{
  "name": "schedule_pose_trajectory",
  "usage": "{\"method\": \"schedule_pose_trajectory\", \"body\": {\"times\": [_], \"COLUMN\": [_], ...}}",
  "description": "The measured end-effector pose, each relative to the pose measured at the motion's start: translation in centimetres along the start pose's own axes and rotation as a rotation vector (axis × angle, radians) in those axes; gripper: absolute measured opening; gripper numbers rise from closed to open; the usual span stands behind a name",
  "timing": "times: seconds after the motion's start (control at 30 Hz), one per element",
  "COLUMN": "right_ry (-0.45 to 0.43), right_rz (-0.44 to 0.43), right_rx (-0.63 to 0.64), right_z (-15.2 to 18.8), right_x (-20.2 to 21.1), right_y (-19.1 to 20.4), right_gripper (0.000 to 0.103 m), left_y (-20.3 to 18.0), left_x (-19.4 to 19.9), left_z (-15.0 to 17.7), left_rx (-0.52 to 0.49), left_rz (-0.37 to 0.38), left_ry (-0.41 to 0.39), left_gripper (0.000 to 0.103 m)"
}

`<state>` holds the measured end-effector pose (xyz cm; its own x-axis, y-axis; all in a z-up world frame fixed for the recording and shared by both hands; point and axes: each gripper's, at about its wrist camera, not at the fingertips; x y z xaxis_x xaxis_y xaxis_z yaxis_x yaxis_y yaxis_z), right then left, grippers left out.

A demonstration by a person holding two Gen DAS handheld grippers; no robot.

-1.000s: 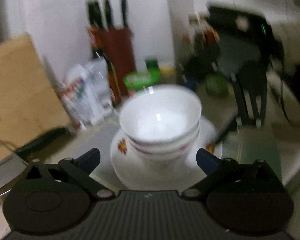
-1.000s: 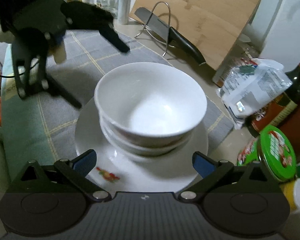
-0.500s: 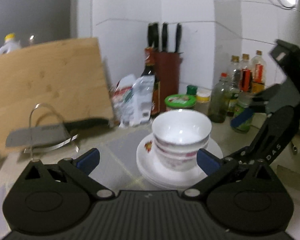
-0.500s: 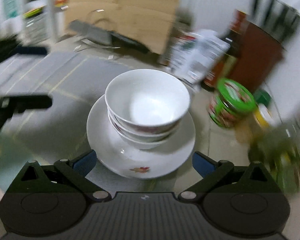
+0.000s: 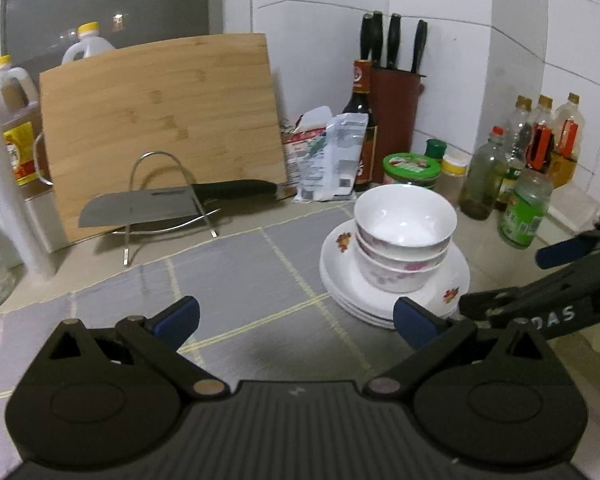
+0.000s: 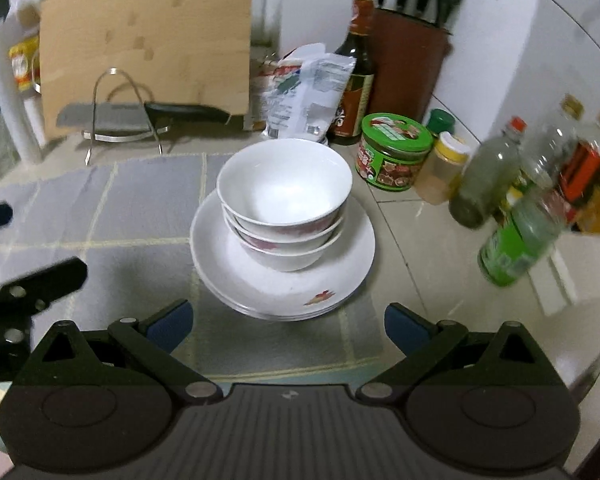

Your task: Organize plates and bowls

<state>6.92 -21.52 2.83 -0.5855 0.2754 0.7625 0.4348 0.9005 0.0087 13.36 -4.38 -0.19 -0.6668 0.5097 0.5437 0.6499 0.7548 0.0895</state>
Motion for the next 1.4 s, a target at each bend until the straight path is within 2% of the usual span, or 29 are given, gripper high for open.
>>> {"method": "schedule_pose_trajectory", "body": {"times": [0.13, 0.4, 1.4], "right_ry": [-0.054, -0.082, -0.102], "right_rz": [0.035, 0.029, 0.008], "right_rx": [-0.039, -0.083, -0.091], "right_z": [0.4, 1.0, 0.8], "right_x": [1.4, 2.7, 3.6], "right_y": [0.2, 0.1, -0.3], "right_gripper": [0.103, 0.103, 0.103], "left_y": [0.5, 0.2, -0.1], "left_x": [0.6, 1.0, 1.0], "left_z": [-0.1, -0.4, -1.0], "left_rx": [0.024, 0.026, 0.011], "left_rz": [0.002, -0.014, -0.037], "left_ry": [0.003, 0.006, 0.014], "left_gripper": [0.102, 0.102, 0.102]}}
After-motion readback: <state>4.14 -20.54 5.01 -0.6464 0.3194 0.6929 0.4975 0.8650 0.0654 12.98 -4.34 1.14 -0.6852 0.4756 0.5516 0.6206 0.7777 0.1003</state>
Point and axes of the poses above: each gripper's, at about its wrist camera, not at the fingertips, and x roughly against the way its jaws point, y to its left, z to its underside, and after that the axes turned 6 degrees about -x, right-handed
